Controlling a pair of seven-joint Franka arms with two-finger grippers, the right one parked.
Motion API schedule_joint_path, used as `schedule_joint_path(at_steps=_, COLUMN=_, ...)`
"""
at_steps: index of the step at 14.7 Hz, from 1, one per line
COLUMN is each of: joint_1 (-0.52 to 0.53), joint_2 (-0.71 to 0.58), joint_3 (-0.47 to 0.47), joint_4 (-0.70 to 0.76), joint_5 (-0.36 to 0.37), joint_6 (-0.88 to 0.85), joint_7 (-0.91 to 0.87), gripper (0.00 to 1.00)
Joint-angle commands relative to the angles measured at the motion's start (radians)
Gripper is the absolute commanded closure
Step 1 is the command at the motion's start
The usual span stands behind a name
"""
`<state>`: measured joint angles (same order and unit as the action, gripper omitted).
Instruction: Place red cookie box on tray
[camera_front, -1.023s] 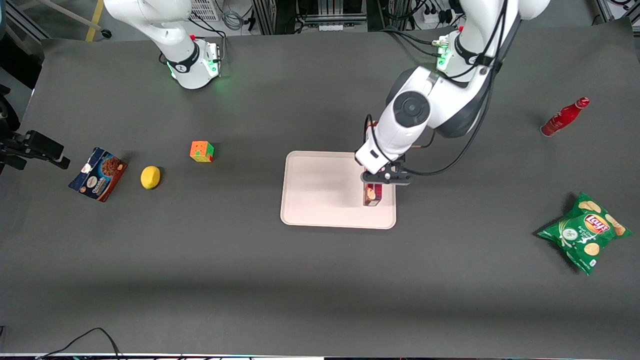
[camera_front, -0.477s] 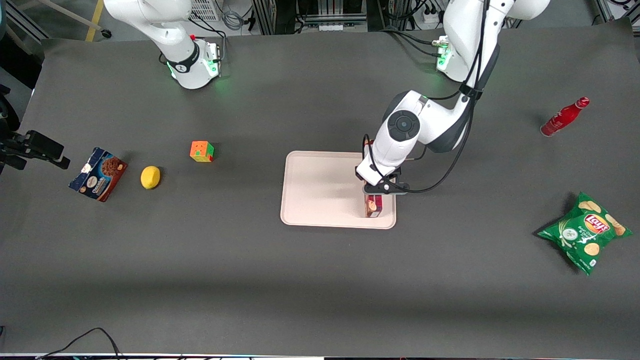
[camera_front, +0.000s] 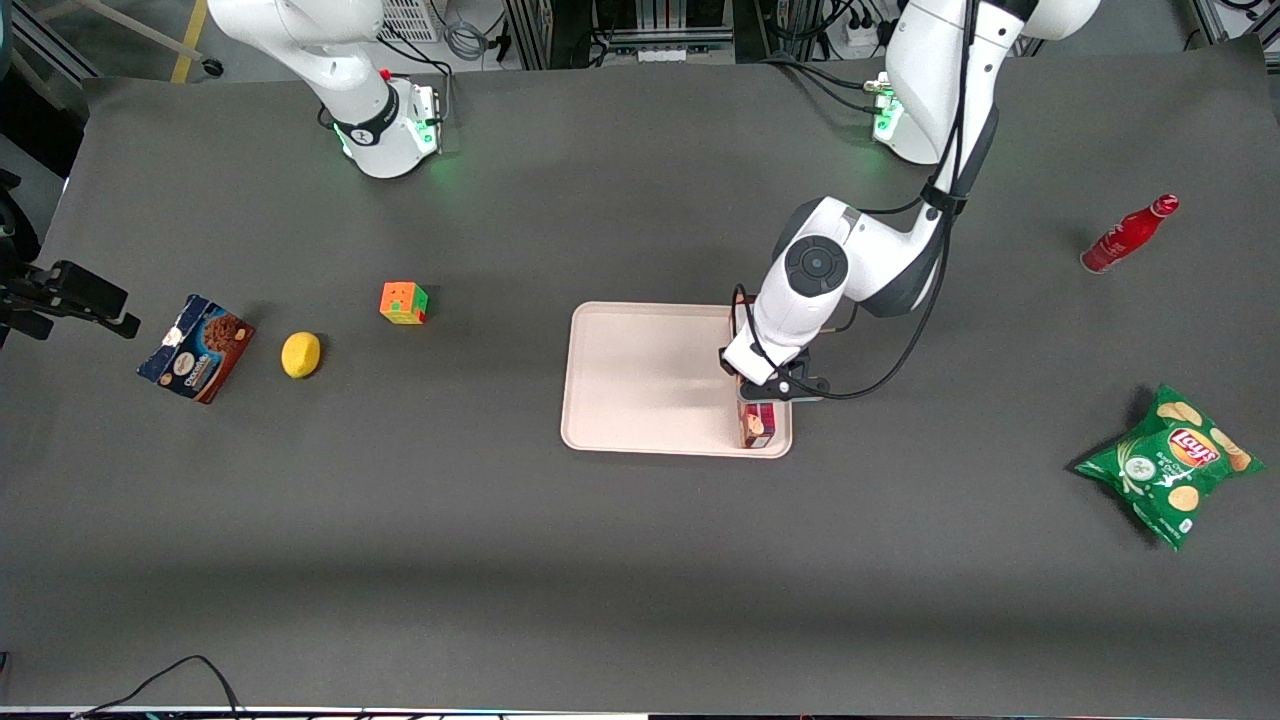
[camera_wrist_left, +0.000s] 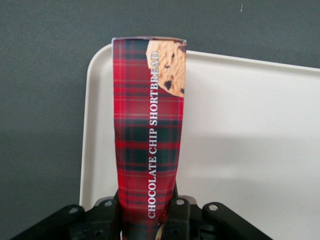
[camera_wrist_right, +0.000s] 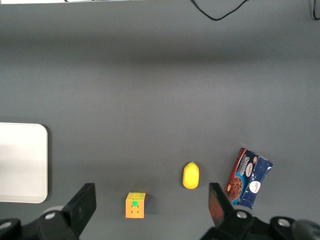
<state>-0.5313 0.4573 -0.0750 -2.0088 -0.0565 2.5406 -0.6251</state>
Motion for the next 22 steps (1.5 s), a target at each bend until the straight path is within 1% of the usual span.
schedule_joint_path(at_steps=1, joint_1=-0.024, joint_2=0.004, joint_3=0.021, joint_4=0.002, joint_5=0.014, joint_6=0.023, joint_7=-0.005, gripper=0.63)
schedule_joint_path(at_steps=2, joint_1=-0.024, joint_2=0.006, joint_3=0.021, joint_4=0.002, joint_5=0.014, joint_6=0.030, joint_7=-0.005, gripper=0.47)
schedule_joint_path(at_steps=3, joint_1=-0.024, joint_2=0.009, joint_3=0.021, joint_4=0.002, joint_5=0.012, joint_6=0.040, joint_7=-0.007, gripper=0.38)
schedule_joint_path(at_steps=6, joint_1=-0.026, joint_2=0.012, joint_3=0.021, joint_4=0.002, joint_5=0.011, joint_6=0.052, joint_7=-0.007, gripper=0.00)
schedule_joint_path(at_steps=10, joint_1=-0.021, joint_2=-0.038, joint_3=0.021, joint_4=0.007, joint_5=-0.002, joint_6=0.012, joint_7=-0.013, gripper=0.00)
schedule_joint_path(at_steps=13, joint_1=-0.003, joint_2=-0.101, joint_3=0.034, joint_4=0.071, joint_5=-0.005, joint_6=-0.161, joint_7=0.008, gripper=0.00)
schedule_joint_path(at_steps=15, joint_1=0.048, joint_2=-0.156, joint_3=0.037, joint_4=0.103, joint_5=-0.012, joint_6=-0.262, joint_7=0.127, gripper=0.00)
schedule_joint_path(at_steps=16, joint_1=0.068, joint_2=-0.189, joint_3=0.053, joint_4=0.108, joint_5=-0.031, joint_6=-0.299, joint_7=0.189, gripper=0.00)
schedule_joint_path(at_steps=18, joint_1=0.112, joint_2=-0.255, joint_3=0.107, joint_4=0.114, joint_5=-0.072, joint_6=-0.402, joint_7=0.325, gripper=0.00)
schedule_joint_path(at_steps=20, joint_1=0.174, joint_2=-0.322, joint_3=0.159, joint_4=0.128, joint_5=-0.072, joint_6=-0.509, joint_7=0.480, gripper=0.00)
schedule_joint_path(at_steps=22, joint_1=0.192, joint_2=-0.365, joint_3=0.240, joint_4=0.163, joint_5=-0.072, joint_6=-0.616, joint_7=0.637, gripper=0.00)
